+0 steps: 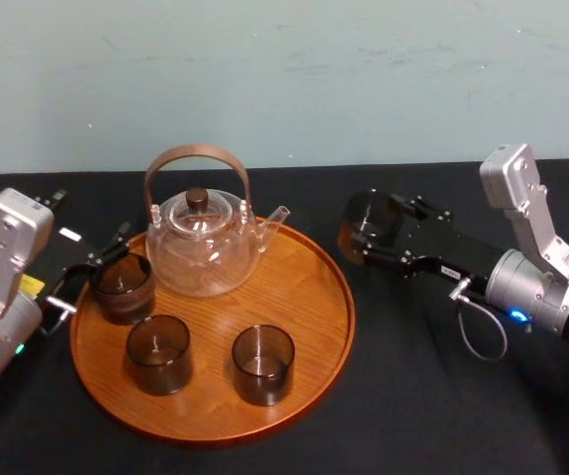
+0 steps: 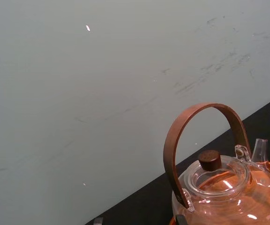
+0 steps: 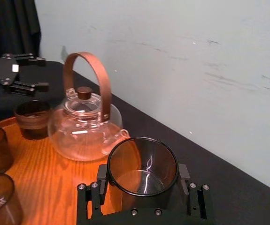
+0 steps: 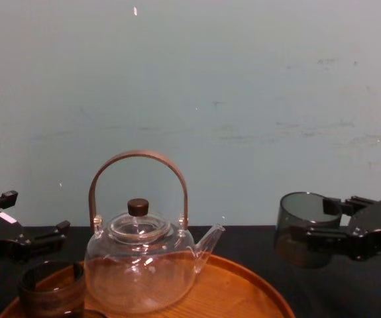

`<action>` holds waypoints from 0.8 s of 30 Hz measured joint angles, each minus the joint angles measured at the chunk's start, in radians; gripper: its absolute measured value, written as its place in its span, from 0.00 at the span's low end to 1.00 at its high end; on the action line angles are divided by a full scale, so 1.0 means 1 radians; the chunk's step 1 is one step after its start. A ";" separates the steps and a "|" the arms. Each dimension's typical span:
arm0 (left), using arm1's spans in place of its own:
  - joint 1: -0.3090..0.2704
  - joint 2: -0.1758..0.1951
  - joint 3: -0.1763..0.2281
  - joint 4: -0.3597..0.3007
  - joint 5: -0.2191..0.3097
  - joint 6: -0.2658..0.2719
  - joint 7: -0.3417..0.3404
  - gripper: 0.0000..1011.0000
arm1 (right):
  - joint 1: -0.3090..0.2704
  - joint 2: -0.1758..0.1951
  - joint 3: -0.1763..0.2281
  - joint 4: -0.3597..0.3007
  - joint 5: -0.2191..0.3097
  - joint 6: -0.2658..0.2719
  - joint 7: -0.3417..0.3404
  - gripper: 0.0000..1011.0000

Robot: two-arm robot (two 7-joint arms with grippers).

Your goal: Pick up the glass from the table and place it on the tray.

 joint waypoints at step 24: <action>0.000 0.000 0.000 0.000 0.000 0.000 0.000 0.99 | 0.043 -0.048 -0.098 0.063 -0.016 -0.022 0.036 0.88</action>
